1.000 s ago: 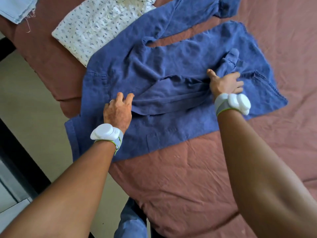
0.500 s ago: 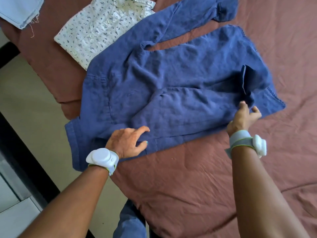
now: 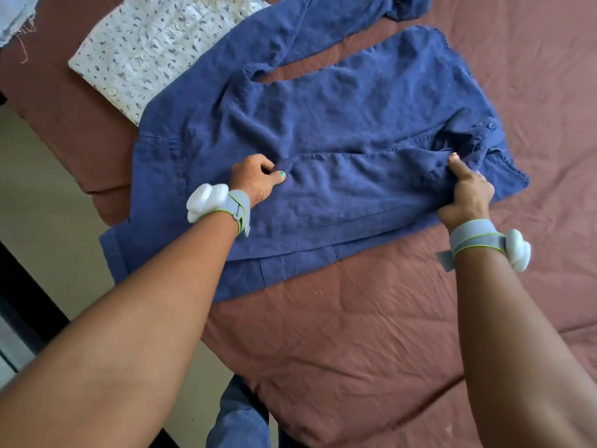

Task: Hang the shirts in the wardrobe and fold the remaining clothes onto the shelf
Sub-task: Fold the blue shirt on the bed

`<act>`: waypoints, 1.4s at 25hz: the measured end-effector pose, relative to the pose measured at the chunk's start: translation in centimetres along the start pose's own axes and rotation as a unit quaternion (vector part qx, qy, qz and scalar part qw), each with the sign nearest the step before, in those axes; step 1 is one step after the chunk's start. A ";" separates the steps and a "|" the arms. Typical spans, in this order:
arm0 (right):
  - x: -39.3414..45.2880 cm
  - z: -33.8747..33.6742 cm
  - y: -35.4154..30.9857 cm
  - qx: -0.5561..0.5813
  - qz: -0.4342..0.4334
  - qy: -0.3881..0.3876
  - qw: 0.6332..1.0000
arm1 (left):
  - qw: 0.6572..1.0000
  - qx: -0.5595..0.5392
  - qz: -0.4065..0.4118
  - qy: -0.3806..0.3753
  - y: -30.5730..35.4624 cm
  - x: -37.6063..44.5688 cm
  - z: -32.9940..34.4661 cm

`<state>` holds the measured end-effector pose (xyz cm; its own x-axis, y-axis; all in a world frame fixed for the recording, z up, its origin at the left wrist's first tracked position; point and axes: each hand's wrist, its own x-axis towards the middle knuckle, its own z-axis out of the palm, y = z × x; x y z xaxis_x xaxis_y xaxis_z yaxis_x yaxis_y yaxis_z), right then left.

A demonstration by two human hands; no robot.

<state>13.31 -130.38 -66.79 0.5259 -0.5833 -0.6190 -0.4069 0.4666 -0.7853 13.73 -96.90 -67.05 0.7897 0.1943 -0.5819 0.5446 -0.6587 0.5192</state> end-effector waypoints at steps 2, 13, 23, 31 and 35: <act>0.7 -0.9 0.6 -0.020 -0.020 0.018 0.999 | 0.999 -0.003 0.040 -0.019 0.9 0.3 -0.5; 1.4 -2.7 1.4 0.018 0.006 0.021 1.000 | 0.938 0.144 0.284 0.137 -1.1 -2.7 -0.9; 0.1 0.3 -5.3 0.180 -0.124 -0.094 0.971 | 0.785 0.504 0.320 0.163 -8.4 -10.4 0.9; 0.9 -4.1 -1.1 0.012 0.098 0.007 0.995 | 0.815 0.383 0.414 0.131 -7.2 -9.7 0.5; 0.8 -2.5 -1.7 -0.015 0.035 0.030 0.999 | 0.837 0.351 0.418 0.050 -6.0 -10.8 0.0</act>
<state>12.61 -133.32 -65.99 0.4503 -0.5893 -0.6708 -0.4636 0.4877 -0.7397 1.92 -95.06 -63.81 0.8508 -0.5101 -0.1263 -0.4811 -0.8527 0.2035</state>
